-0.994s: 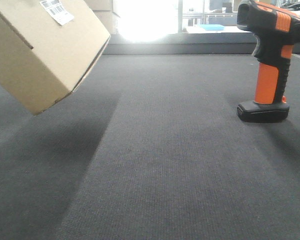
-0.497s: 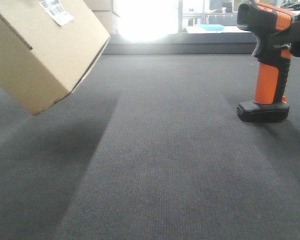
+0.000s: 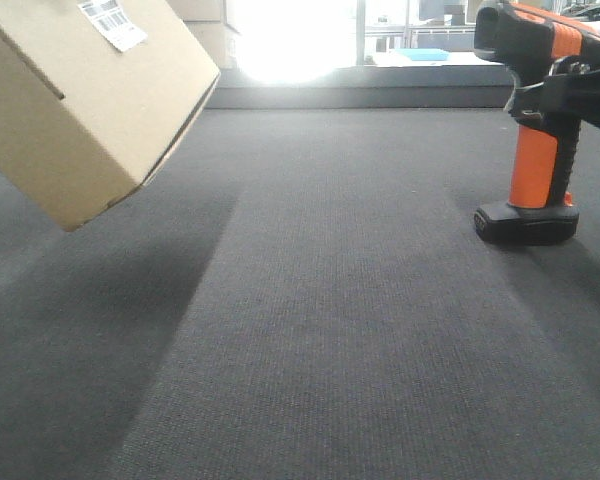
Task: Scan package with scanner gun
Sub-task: 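Lower the right gripper onto the orange-black scanner gun and grasp it, then lift the scanner gun off the table with the right gripper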
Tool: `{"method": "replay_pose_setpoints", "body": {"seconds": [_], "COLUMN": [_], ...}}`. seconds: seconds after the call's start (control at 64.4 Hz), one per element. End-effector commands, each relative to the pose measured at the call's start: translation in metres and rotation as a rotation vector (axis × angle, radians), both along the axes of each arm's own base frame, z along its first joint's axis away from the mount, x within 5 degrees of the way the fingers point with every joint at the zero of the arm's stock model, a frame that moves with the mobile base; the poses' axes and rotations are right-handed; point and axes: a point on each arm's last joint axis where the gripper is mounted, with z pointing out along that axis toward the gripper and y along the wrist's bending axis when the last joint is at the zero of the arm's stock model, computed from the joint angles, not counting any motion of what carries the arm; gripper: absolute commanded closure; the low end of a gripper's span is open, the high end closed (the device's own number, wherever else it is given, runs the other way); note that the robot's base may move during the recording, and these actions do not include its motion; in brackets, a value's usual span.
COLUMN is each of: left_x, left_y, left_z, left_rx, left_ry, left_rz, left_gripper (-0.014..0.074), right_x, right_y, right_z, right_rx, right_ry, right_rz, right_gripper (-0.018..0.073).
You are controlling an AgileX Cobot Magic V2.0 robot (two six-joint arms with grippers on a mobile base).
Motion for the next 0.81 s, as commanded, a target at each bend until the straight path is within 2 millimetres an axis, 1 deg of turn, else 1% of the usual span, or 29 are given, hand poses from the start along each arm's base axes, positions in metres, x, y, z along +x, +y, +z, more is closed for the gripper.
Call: {"method": "replay_pose_setpoints", "body": {"seconds": [0.0,0.233,0.404,0.792], "left_x": [-0.002,-0.002,-0.002,-0.001], "left_y": [-0.001,-0.001,0.000,0.001], "left_z": [0.006,0.006,0.005,0.005], "left_rx": [-0.011,-0.011,-0.002,0.005], "left_ry": [-0.026,-0.026,-0.034,-0.040], "left_rz": [-0.001,-0.001,0.003,0.006], "left_gripper": [0.0707,0.0707,0.0707,0.0707], "right_x": [0.004,0.010,0.020,0.041], "right_y": [-0.001,-0.001,0.006,0.010], "right_z": [0.004,0.000,0.001,-0.002], "right_rx": [0.002,0.036,0.035,0.054], "right_ry": [-0.067,-0.098,-0.105,-0.066], "right_rz": [-0.025,-0.037,0.018,0.013], "right_gripper": [-0.0002,-0.0002,-0.0002,-0.0002]}}
